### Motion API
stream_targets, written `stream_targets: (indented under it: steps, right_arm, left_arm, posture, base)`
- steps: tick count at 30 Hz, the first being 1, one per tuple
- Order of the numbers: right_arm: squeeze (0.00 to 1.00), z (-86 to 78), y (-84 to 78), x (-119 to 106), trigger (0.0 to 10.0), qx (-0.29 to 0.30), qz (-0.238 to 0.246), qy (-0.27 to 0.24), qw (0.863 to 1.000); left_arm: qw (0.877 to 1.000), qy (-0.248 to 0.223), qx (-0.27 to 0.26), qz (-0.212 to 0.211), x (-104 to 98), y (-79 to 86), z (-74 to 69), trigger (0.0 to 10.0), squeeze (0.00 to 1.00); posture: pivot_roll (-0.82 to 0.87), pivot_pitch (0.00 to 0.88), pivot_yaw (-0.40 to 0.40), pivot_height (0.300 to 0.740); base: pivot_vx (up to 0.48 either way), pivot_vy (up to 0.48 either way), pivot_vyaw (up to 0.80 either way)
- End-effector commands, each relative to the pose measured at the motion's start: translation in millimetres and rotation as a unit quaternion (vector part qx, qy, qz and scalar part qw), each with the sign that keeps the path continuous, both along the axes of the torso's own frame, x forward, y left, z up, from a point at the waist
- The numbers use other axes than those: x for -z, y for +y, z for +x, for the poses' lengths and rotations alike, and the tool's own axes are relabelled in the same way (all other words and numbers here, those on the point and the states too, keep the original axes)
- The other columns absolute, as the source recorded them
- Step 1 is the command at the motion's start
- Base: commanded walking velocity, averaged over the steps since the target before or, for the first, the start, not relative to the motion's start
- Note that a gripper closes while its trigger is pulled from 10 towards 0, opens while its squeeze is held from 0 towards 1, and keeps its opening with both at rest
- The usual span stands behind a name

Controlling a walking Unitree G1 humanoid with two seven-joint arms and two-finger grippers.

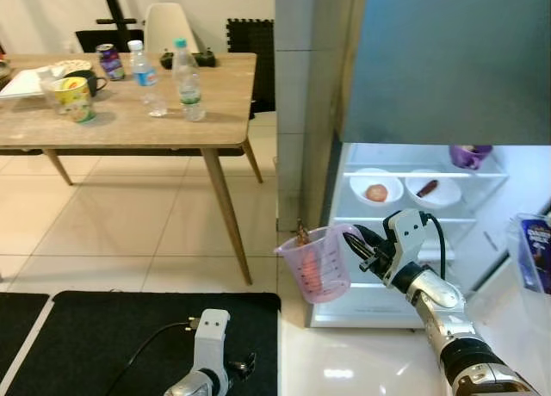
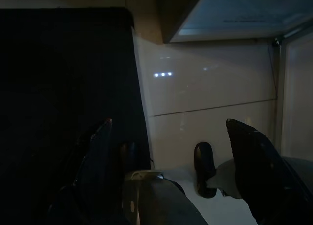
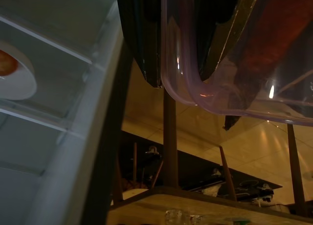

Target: Restocking fridge

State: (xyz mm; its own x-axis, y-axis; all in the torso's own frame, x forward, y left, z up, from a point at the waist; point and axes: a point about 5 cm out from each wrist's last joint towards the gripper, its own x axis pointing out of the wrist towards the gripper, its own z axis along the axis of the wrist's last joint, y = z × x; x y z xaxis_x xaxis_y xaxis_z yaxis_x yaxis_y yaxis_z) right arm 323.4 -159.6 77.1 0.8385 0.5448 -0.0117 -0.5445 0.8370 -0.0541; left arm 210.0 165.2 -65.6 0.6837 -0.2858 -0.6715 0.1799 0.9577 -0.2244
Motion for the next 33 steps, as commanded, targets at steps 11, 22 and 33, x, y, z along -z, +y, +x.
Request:
stream_targets:
  steps: [11,22,33]
  right_arm:
    - [0.00,3.8,-4.3,-2.3,10.0,0.036,-0.008,-0.005,0.999]
    - [0.00,4.9,-9.5,-0.5,10.0,0.063,-0.018,-0.002,0.998]
    - [0.00,5.9,-11.2,-1.1,10.0,0.072,-0.022,-0.004,0.997]
  left_arm:
    - [1.000,0.006,-0.001,-0.001,1.9,-1.0,-2.9,10.0,0.00]
    - [1.000,0.007,0.005,-0.005,1.6,-2.0,-2.5,10.0,0.00]
    - [1.000,0.006,0.008,-0.009,1.4,-2.9,-2.3,10.0,0.00]
  posture:
    - [-0.04,0.000,-0.036,0.740]
    - [-0.04,0.000,-0.037,0.740]
    - [-0.04,0.000,-0.035,0.740]
  base:
    - [0.000,0.000,0.69]
    - [0.000,-0.022,0.00]
    - [0.000,-0.261,0.00]
